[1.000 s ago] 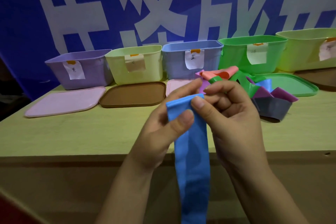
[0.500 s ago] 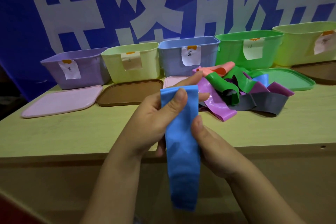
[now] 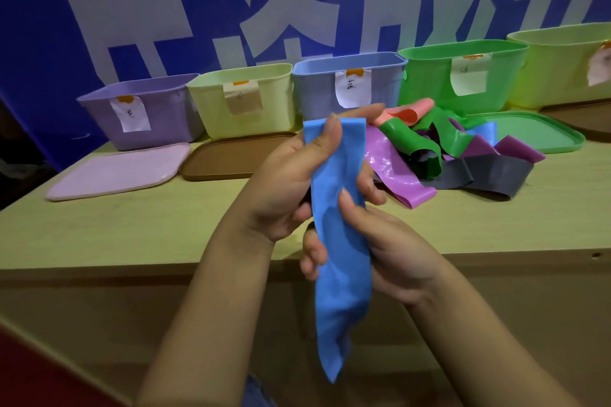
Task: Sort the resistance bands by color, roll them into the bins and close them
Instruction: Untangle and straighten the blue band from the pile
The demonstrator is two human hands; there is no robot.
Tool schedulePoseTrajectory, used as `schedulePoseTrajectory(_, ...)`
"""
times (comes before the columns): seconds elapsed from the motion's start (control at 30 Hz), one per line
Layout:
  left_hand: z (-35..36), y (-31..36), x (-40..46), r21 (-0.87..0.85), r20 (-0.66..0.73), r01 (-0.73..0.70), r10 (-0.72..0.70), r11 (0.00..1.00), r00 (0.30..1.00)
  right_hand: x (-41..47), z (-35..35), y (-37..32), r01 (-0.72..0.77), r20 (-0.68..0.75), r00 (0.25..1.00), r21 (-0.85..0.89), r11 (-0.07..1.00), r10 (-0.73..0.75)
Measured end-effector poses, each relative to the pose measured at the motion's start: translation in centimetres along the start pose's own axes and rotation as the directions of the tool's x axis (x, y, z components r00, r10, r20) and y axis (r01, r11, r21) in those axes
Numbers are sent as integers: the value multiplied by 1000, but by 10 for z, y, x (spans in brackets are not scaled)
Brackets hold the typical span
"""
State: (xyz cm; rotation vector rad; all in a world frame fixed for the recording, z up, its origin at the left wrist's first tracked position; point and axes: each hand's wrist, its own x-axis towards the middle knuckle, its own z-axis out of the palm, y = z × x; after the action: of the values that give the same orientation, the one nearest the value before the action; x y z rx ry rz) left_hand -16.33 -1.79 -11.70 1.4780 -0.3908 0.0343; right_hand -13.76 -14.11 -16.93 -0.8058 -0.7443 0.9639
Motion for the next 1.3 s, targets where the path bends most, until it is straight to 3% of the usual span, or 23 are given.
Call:
schedulePoseTrajectory(0.2,-8,7,2,-128,-84,-122,111,984,990,-1,0,8,-23,-114,993,-205,979,-1)
schedulePoseTrajectory(0.43,-12,12,6,-239,-75,-88,72,967,995,1,-11,26,-53,-180,984,-225,973,12)
schedulePoseTrajectory(0.6,-13,9,12,-213,-208,-75,30,974,978,5,-6,41,31,-307,936,-418,908,-173)
schedulePoseTrajectory(0.7,-11,6,15,-194,-282,-80,22,978,959,7,-2,49,56,-350,912,-405,913,-212)
schedulePoseTrajectory(0.83,-11,6,16,-206,-281,-76,16,976,959,-1,-10,51,27,-273,954,-339,940,-125)
schedulePoseTrajectory(0.93,-19,14,18,-221,-259,-102,42,970,965,-12,-21,61,-78,-173,985,-418,905,6)
schedulePoseTrajectory(1.07,-23,20,21,-183,-202,-74,36,980,979,-20,-31,83,-225,-206,966,-376,899,155)
schedulePoseTrajectory(1.3,-26,17,26,-146,-261,-52,12,988,965,-17,-38,105,-178,-303,951,-392,903,56)
